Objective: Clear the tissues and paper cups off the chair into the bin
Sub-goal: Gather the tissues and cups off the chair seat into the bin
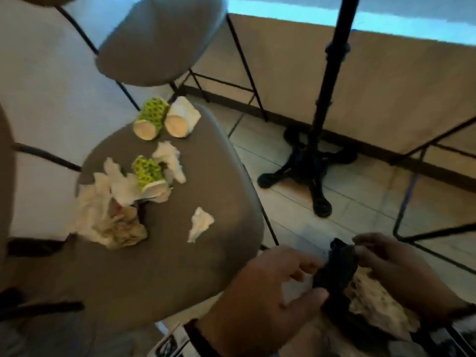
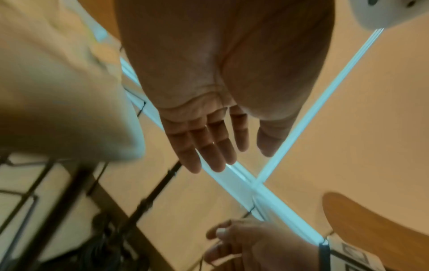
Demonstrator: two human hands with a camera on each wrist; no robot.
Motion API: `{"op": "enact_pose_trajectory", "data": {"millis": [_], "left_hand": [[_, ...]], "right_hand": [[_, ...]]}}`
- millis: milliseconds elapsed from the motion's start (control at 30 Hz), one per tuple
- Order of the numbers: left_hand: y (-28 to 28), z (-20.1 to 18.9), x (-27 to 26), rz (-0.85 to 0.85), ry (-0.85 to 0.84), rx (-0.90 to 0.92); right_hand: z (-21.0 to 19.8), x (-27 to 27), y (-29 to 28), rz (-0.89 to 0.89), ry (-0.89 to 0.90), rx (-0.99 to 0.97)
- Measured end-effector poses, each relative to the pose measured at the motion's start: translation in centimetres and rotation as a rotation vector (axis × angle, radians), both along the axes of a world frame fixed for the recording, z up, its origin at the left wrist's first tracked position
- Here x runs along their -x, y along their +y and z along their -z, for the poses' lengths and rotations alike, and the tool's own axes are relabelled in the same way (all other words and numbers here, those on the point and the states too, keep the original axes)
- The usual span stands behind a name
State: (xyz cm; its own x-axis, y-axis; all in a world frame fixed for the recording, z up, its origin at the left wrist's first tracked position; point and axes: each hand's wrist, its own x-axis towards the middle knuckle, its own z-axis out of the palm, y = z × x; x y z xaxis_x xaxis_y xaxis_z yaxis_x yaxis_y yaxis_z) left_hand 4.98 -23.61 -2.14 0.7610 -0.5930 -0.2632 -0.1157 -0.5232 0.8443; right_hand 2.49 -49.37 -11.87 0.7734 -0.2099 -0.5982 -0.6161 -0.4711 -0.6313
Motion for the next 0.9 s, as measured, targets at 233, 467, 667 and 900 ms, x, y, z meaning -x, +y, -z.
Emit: {"op": "enact_pose_trajectory", "data": {"millis": [233,467,667,900], "left_hand": [[11.9,-5.3,0.3,-0.4,-0.285,-0.038],[18.5,-4.0,0.4,-0.797,-0.415,-0.138],[21.5,-1.4,-1.5,-0.979,-0.391,-0.302],[20.2,-0.4,-4.7,-0.896,-0.094,-0.502]], "right_hand": [[-12.3,-14.4,12.7,-0.339,-0.332,0.045],[-13.4,-26.1,23.3,-0.613,-0.418,0.264],[-11.8,-31.4,28.9,-0.658,-0.257,0.44],[-10.4,-32.3,29.1,-0.681,-0.189,0.525]]}}
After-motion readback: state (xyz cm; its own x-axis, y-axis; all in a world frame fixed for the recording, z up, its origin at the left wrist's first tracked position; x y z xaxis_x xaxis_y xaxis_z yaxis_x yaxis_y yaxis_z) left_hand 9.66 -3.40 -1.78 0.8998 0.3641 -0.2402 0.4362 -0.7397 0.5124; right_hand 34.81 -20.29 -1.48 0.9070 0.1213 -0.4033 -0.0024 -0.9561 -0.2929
